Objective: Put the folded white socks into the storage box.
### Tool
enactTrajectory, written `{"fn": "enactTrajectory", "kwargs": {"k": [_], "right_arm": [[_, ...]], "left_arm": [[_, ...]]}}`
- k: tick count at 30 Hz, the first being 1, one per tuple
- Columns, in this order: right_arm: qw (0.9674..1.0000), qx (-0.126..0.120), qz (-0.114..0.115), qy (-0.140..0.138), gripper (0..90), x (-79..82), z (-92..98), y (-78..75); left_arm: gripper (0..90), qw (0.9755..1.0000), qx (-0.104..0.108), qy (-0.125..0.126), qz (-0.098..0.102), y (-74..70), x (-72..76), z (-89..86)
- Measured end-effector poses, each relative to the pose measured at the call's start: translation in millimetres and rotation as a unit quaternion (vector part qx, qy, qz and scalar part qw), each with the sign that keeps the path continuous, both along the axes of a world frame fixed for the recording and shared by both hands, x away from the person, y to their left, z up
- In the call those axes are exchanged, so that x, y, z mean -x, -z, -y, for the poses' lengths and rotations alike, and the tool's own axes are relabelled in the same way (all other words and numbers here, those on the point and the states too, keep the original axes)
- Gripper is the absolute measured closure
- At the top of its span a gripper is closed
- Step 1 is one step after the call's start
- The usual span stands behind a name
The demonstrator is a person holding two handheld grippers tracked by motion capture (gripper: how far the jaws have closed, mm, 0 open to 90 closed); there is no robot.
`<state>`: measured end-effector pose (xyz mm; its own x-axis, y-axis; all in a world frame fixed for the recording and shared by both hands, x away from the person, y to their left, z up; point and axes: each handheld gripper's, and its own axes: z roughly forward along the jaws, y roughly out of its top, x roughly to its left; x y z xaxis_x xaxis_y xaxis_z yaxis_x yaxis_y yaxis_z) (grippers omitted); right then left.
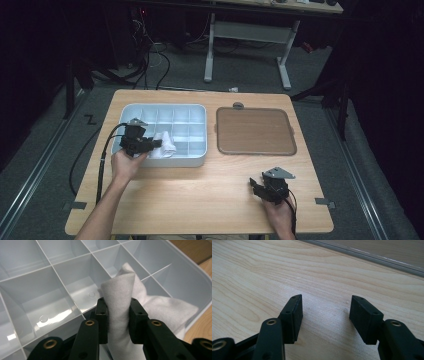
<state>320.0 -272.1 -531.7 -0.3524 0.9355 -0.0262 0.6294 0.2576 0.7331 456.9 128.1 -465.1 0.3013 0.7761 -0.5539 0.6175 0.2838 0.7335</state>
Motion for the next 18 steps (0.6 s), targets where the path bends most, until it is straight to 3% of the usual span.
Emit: {"fn": "enactTrajectory", "kwargs": {"k": [9,18], "right_arm": [[1.0,0.0,0.0,0.0,44.2,-0.1,0.1,0.0],[1.0,-0.001,-0.001,0.009,43.7,-0.8,0.3,0.0]], "left_arm": [[73.5,0.9999,-0.016,0.003,0.004,3.8,0.1,2.8],[74.0,0.9995,-0.031,0.009,-0.004,8.9,-0.1,5.2]]}}
